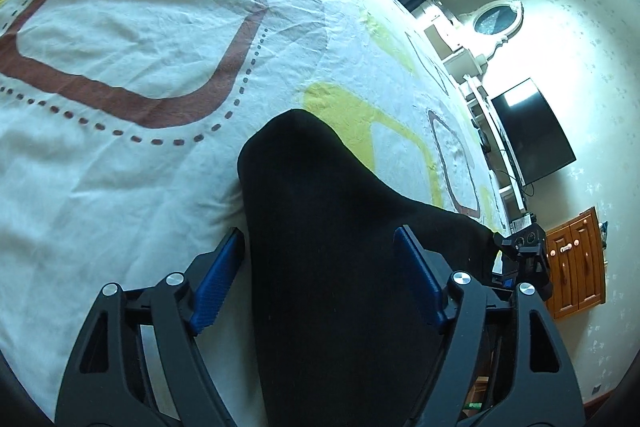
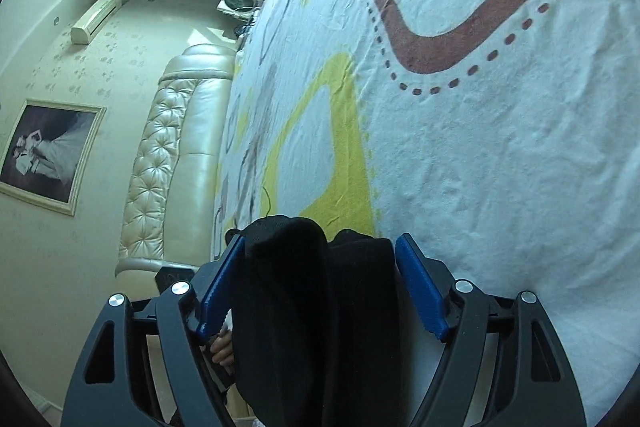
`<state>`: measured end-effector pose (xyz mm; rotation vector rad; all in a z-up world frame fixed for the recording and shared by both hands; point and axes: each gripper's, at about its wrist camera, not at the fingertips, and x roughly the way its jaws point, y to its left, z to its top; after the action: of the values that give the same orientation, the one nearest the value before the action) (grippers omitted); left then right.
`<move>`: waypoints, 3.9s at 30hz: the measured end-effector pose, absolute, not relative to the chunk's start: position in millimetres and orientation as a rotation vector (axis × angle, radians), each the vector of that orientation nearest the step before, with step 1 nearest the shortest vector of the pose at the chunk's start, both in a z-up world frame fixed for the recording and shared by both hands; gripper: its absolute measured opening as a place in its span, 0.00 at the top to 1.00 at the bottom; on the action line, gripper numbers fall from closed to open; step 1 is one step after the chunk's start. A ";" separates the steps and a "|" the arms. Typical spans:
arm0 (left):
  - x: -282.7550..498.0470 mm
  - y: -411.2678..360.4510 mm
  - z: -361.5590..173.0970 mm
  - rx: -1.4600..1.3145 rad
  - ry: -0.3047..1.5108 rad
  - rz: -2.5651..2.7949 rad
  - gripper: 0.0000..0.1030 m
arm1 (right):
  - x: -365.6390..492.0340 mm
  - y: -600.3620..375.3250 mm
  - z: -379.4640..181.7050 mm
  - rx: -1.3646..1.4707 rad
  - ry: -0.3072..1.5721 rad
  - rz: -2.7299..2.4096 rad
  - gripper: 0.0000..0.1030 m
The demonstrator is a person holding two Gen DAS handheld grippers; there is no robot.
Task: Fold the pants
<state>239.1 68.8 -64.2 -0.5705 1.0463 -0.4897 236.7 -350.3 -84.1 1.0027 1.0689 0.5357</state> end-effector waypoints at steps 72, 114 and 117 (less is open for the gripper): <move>-1.4 46.8 7.5 -0.292 0.881 0.026 0.11 | 14.9 -334.1 -29.7 0.413 1.085 0.005 0.28; -27.6 -23.5 -15.9 -0.080 0.877 0.017 0.11 | 3.6 -256.9 -26.5 0.173 1.047 0.075 0.20; -28.1 -24.6 -15.4 -0.075 0.875 0.015 0.11 | 3.5 -256.5 -27.4 0.174 1.052 0.077 0.20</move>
<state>-28.1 -24.6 -15.4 -0.0751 0.8746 0.0147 3.5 -256.5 -27.4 0.1736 1.0518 0.0769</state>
